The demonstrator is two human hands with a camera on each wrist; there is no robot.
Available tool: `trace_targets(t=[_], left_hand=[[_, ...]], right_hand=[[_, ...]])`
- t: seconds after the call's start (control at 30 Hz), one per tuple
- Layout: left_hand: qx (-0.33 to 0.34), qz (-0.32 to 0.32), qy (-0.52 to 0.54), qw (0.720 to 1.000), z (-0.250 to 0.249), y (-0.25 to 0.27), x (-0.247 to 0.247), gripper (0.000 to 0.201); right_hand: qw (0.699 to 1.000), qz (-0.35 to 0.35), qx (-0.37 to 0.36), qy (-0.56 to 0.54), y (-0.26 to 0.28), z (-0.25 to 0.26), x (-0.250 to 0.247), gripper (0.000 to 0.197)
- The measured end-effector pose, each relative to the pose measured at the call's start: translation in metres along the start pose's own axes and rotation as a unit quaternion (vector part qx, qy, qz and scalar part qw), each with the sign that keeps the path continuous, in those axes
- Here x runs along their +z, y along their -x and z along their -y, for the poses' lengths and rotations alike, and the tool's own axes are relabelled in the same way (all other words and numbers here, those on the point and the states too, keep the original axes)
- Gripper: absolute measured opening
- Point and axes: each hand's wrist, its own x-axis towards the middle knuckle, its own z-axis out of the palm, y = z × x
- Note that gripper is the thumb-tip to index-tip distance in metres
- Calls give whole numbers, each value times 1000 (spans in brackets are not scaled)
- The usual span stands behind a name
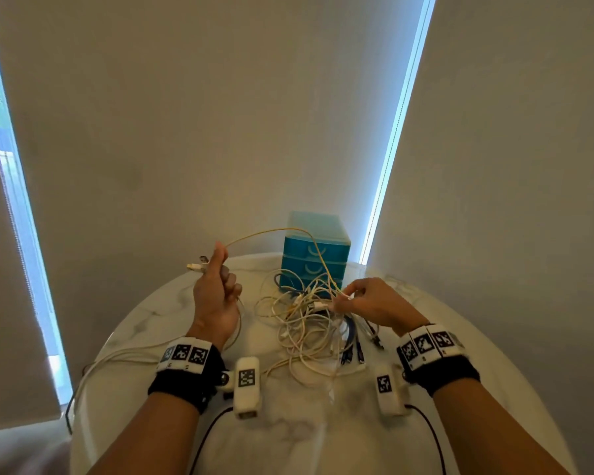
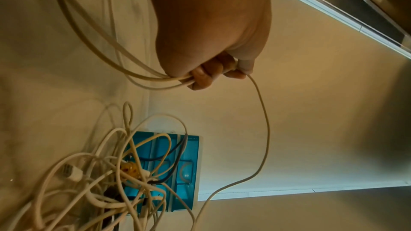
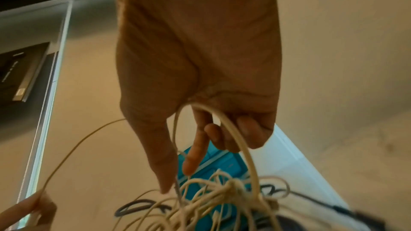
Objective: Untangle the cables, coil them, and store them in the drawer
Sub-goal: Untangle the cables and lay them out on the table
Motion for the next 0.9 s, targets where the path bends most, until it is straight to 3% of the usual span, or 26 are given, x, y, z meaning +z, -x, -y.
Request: trace_targets(t=[0.07,0.13,0.2,0.27,0.33,0.4,0.43,0.47,0.53,0.57,0.7,0.8,0.9], left_hand=[[6,-16,-12,1000,2,-1,-2,20],[9,-28,-34,999,5,-2,-1,20],[1,-20,-60,998,7,0,3,21],[-14,4,-83,996,8,3,6,24],[-26,34,-116,992,8,8,11,30],[-25,77,-150,985,7,14,19,35],[-19,101,-165,981,7,17,23,36],[-11,124,-181,975,7,22,28,38],[4,159,-231,960,10,31,34,43],[12,175,-257,950,11,35,36,45],[28,238,-307,921,15,45,39,41],[1,290,-331,898,20,54,44,43],[2,289,-336,897,25,54,46,43]], right_hand=[[995,-27,8,97,-4,-9,-12,44],[988,-86,36,125,-10,-7,-25,65],[989,-103,55,95,-12,10,-40,84],[996,-80,38,-12,-11,41,-57,90],[978,-95,-40,-180,-7,74,-72,86],[932,-133,-123,-315,-4,99,-79,70],[923,-142,-154,-322,-4,108,-77,61],[936,-139,-172,-275,-6,115,-72,52],[967,-119,-192,-115,-9,125,-62,40],[967,-126,-212,-69,-10,130,-60,38],[923,-174,-297,-173,-12,147,-62,35],[944,-72,-271,-172,-12,150,-56,36],[936,-33,-254,-243,-5,148,-48,33]])
